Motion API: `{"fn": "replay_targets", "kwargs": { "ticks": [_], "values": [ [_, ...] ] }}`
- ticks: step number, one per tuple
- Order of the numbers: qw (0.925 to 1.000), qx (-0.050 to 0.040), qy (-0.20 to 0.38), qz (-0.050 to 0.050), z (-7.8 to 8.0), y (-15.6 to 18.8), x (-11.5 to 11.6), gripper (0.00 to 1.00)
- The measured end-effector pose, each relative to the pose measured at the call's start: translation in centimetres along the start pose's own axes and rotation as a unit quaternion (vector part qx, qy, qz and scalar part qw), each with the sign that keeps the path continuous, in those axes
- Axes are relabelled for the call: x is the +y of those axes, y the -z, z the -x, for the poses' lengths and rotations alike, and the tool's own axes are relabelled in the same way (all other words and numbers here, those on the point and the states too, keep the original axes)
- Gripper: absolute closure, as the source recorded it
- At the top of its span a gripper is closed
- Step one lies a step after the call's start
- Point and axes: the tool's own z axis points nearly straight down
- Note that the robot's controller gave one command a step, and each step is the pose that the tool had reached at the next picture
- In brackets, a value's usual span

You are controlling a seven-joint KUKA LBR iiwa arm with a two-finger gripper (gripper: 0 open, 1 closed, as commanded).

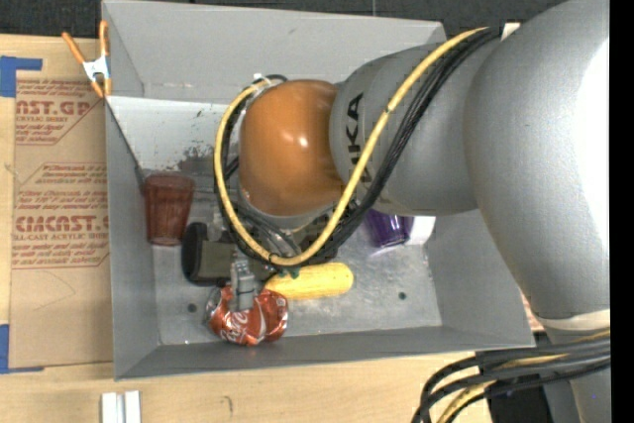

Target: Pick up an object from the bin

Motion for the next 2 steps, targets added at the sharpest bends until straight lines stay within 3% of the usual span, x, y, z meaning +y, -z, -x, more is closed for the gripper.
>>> {"fn": "replay_targets", "kwargs": {
  "ticks": [1, 2],
  "values": [
    [0.9993, 0.0055, 0.038, -0.001, -2.4, -3.0, -0.2, 0.00],
    [0.9913, 0.0005, 0.131, 0.001, -2.6, -4.3, -0.4, 1.00]
  ]
}}
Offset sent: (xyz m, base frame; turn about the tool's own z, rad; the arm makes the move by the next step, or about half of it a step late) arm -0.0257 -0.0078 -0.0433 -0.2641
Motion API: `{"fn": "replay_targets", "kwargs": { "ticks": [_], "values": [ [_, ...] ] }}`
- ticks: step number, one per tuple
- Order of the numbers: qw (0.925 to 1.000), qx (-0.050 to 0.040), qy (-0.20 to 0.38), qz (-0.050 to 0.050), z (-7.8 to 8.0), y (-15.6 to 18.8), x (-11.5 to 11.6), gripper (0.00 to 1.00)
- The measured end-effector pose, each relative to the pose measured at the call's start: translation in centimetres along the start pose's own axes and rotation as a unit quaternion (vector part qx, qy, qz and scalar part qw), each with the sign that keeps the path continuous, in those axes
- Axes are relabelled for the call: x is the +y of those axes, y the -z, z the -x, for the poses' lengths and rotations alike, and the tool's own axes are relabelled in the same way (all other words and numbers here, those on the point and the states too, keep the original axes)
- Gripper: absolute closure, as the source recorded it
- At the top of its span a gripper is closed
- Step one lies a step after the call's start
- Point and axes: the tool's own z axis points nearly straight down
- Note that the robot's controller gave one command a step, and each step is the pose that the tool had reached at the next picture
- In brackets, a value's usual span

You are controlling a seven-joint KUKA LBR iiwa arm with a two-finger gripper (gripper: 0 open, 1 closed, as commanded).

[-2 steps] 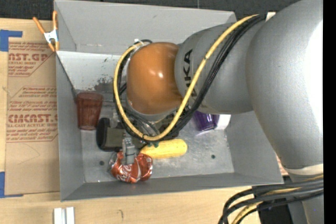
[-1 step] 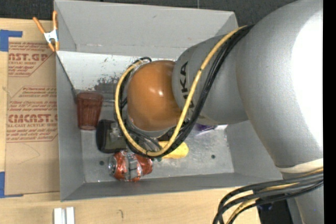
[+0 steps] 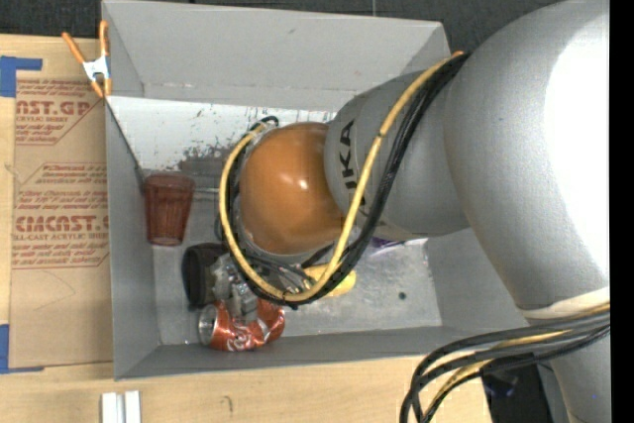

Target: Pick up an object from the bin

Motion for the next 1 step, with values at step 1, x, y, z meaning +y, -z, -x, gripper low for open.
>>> {"fn": "replay_targets", "kwargs": {
  "ticks": [1],
  "values": [
    [1.0000, -0.0015, 0.000, 0.000, 0.08, 0.06, -0.04, 0.00]
  ]
}}
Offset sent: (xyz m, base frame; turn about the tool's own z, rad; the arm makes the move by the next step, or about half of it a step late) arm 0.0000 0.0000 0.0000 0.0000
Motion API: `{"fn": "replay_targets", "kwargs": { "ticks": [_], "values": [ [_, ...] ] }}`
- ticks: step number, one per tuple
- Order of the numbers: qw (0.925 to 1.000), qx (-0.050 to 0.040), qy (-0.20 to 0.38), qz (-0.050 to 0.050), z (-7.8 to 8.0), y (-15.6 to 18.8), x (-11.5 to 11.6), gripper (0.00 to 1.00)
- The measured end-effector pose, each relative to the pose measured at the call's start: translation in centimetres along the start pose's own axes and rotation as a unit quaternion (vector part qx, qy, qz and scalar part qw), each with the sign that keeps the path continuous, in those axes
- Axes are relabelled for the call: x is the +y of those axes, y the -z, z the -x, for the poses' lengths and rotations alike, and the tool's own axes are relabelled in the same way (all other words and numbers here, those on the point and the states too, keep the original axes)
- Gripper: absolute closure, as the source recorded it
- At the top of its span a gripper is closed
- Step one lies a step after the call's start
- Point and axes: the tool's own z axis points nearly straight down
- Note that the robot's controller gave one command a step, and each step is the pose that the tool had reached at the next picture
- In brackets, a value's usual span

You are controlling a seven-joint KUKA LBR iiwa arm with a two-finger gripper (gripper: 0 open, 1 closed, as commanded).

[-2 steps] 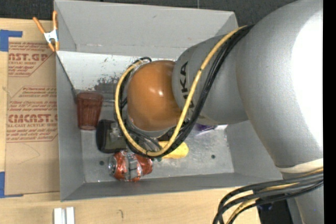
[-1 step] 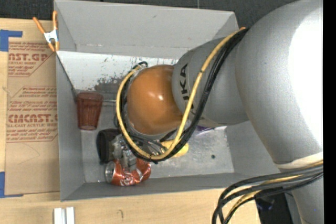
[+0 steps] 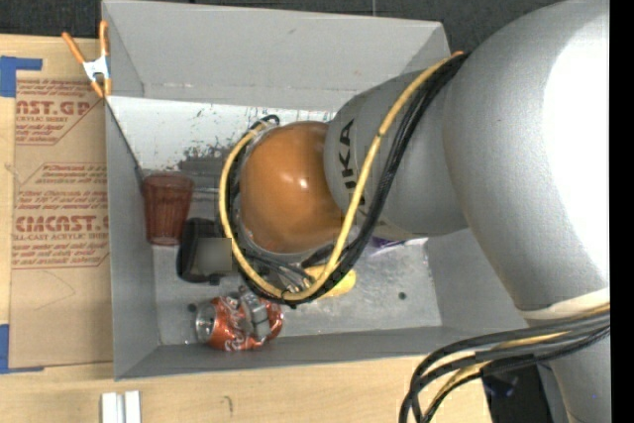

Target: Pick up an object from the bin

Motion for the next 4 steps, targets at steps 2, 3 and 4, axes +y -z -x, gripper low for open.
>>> {"fn": "replay_targets", "kwargs": {
  "ticks": [2, 3, 4],
  "values": [
    [1.0000, 0.0002, 0.000, 0.000, -0.02, -0.02, 0.00, 0.00],
    [1.0000, 0.0021, 0.000, 0.001, -0.12, -0.08, 0.07, 1.00],
    [1.0000, 0.0004, 0.000, 0.000, -0.03, -0.02, 0.01, 0.00]
  ]
}}
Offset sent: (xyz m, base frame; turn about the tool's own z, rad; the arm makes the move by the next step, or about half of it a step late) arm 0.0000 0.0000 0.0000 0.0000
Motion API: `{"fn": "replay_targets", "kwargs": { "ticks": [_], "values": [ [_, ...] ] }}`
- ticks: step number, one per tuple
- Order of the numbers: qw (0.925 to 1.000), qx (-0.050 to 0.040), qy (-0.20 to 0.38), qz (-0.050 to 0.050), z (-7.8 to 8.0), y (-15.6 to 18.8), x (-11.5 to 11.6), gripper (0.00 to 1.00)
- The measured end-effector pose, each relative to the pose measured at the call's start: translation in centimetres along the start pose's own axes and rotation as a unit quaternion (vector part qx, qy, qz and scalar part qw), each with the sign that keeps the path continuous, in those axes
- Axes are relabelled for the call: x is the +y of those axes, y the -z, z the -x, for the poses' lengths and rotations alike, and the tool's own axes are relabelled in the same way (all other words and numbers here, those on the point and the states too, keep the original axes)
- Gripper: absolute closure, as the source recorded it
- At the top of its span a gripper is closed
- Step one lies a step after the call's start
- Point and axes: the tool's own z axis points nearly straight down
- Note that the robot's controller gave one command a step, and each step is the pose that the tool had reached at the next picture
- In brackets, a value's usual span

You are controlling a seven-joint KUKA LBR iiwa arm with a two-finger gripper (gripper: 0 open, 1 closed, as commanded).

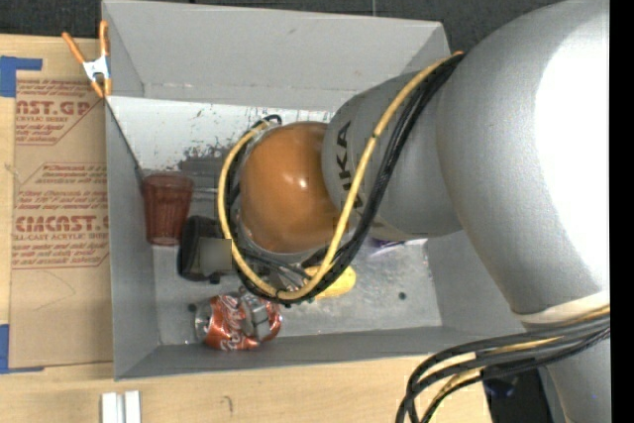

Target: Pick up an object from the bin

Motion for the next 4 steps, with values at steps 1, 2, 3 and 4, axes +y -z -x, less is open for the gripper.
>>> {"fn": "replay_targets", "kwargs": {
  "ticks": [1, 2, 3, 4],
  "values": [
    [1.0000, 0.0015, 0.000, 0.000, -0.09, -0.06, 0.05, 1.00],
    [1.0000, -0.0002, 0.000, 0.000, 0.01, 0.01, -0.02, 0.00],
    [1.0000, 0.0015, 0.000, 0.000, -0.09, -0.06, 0.04, 1.00],
    [1.0000, -0.0003, 0.000, 0.000, 0.01, 0.00, -0.01, 0.00]
  ]
}}
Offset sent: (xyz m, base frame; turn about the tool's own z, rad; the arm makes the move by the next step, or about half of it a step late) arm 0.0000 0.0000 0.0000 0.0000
